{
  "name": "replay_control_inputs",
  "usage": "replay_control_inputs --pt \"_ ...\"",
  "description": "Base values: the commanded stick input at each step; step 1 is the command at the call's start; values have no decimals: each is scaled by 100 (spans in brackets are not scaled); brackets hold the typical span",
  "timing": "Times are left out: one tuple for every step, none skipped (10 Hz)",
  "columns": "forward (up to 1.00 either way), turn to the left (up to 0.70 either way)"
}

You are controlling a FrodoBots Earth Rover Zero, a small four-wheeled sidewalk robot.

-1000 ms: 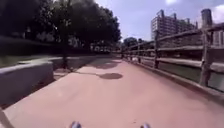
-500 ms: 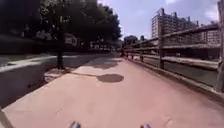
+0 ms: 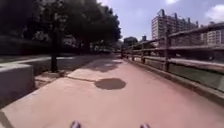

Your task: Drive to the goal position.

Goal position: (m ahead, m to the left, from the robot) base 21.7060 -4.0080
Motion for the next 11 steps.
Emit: replay_control_inputs --pt "70 0" --pt "70 0" --pt "70 0" --pt "70 0" --pt "70 0" --pt "70 0" --pt "70 0" --pt "70 0" --pt "70 0" --pt "70 0" --pt "70 0"
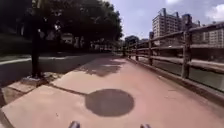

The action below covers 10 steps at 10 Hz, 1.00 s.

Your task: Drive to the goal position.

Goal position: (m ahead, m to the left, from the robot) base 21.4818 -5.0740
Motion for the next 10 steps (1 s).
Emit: replay_control_inputs --pt "70 0" --pt "70 -30" --pt "70 -35" --pt "70 -1" --pt "70 0" --pt "70 0" --pt "70 0" --pt "70 0" --pt "70 -2" --pt "70 -17"
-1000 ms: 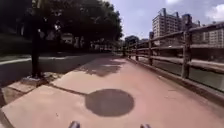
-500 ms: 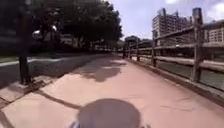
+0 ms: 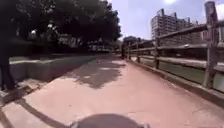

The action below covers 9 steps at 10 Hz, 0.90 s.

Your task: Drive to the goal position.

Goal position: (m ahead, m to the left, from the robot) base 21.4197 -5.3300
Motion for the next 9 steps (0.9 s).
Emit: replay_control_inputs --pt "70 -30" --pt "70 -14" --pt "70 0" --pt "70 0" --pt "70 0" --pt "70 0" --pt "70 0" --pt "70 -10" --pt "70 -34"
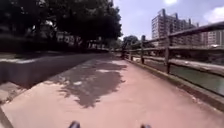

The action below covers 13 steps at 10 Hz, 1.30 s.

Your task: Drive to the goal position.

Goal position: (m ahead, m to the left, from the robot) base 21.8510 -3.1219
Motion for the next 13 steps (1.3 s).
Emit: replay_control_inputs --pt "70 0" --pt "70 0" --pt "70 0" --pt "70 0" --pt "70 0" --pt "70 0" --pt "70 0" --pt "70 0" --pt "70 0" --pt "70 0" --pt "70 0" --pt "70 0" --pt "70 0"
